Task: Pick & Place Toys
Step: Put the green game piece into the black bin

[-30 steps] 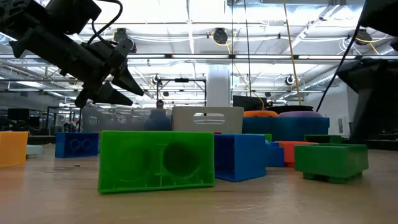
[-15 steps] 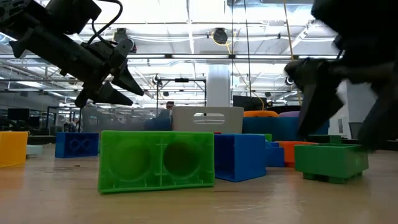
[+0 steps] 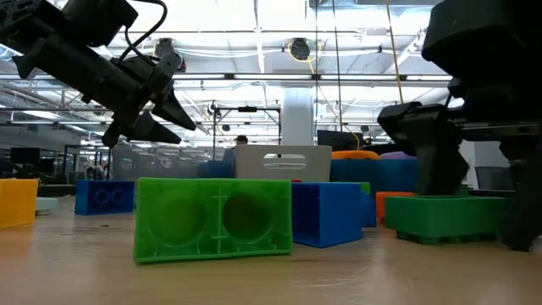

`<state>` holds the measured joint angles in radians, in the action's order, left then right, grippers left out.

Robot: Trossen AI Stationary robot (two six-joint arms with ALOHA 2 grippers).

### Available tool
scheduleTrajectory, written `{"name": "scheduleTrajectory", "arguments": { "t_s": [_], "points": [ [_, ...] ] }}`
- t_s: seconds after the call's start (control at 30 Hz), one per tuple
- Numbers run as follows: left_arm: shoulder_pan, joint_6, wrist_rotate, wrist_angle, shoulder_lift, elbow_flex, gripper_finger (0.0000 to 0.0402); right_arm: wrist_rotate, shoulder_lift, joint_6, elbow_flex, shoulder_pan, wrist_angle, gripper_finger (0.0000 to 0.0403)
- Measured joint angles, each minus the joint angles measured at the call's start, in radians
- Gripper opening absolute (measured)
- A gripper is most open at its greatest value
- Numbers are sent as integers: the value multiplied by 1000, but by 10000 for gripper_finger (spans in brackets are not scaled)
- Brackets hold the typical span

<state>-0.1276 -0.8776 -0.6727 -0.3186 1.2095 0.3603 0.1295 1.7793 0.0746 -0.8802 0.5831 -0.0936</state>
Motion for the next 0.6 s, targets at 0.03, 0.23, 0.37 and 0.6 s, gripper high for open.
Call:
{"name": "scheduleTrajectory", "arguments": {
  "t_s": [0.03,0.23,0.37,0.6],
  "points": [
    [0,0,0,0,0,0,207,0,-4,-1,1,0,3,204],
    [0,0,1,0,0,0,207,-1,-28,-2,2,1,6,136],
    [0,-4,1,0,0,0,207,0,-114,-11,3,3,1,136],
    [0,24,90,-173,0,0,207,290,-313,-243,2,43,1,141]
  ]
}}
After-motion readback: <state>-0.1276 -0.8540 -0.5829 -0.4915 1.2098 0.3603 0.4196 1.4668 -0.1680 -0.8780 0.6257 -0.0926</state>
